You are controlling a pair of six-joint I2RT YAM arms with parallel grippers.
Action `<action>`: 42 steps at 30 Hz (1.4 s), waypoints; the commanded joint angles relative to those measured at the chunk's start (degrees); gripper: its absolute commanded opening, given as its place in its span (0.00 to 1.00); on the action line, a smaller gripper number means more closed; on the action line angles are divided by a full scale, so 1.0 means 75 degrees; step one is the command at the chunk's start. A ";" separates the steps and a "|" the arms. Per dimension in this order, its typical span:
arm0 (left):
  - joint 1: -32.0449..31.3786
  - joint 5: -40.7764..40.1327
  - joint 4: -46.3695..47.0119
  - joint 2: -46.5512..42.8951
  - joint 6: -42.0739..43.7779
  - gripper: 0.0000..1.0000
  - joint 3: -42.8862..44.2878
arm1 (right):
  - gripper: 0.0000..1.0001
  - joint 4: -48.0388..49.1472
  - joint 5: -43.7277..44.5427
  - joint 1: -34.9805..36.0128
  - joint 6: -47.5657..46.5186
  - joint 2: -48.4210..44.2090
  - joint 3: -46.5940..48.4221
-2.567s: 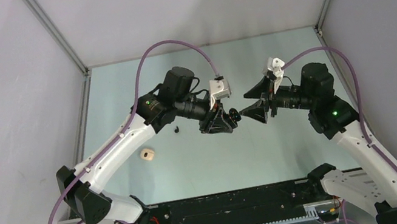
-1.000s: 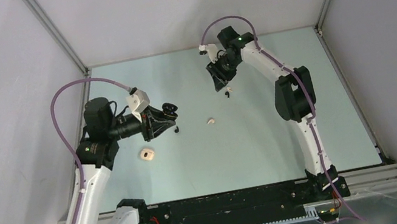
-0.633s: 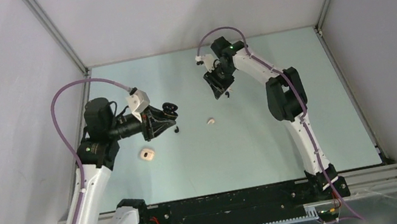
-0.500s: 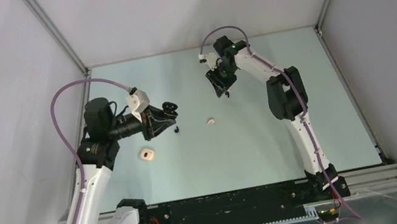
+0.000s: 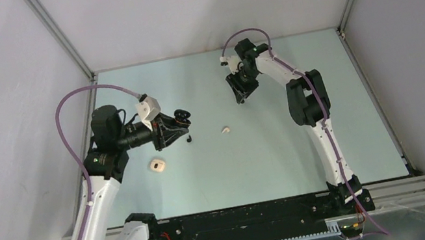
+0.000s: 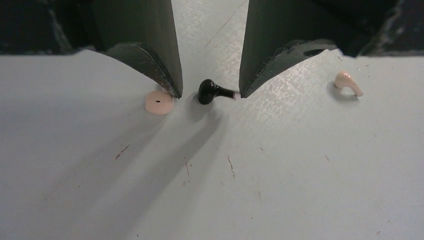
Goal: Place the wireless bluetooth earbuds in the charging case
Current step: Pick up the right earbud from the center of the board.
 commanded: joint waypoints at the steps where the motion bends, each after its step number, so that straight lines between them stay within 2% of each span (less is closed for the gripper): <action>1: 0.0053 0.0212 0.0287 -0.0084 -0.0135 0.00 -0.0026 | 0.50 0.0015 -0.0428 -0.0083 0.0117 0.0024 0.0336; 9: 0.0060 0.0207 0.0313 -0.0111 -0.0155 0.00 -0.0046 | 0.51 -0.0136 -0.1759 -0.0463 0.0645 -0.0155 0.0186; 16: 0.0053 0.0215 0.0326 -0.0134 -0.0157 0.00 -0.0053 | 0.46 0.0499 -0.1275 -0.0486 0.1529 -0.0301 -0.0204; 23: 0.0053 0.0195 0.0331 -0.0147 -0.0162 0.00 -0.0057 | 0.44 0.0735 -0.1343 -0.0315 0.1953 -0.0323 -0.0394; 32: 0.0051 0.0183 0.0312 -0.0138 -0.0155 0.00 -0.0027 | 0.40 0.1073 -0.0623 -0.0156 0.2372 -0.0441 -0.0669; 39: 0.0047 0.0192 0.0317 -0.0129 -0.0137 0.00 -0.0045 | 0.36 0.1196 -0.0954 -0.0263 0.2544 -0.0541 -0.0807; 42: 0.0040 0.0187 0.0314 -0.0124 -0.0141 0.00 -0.0037 | 0.30 0.1218 -0.1002 -0.0294 0.2548 -0.0537 -0.0884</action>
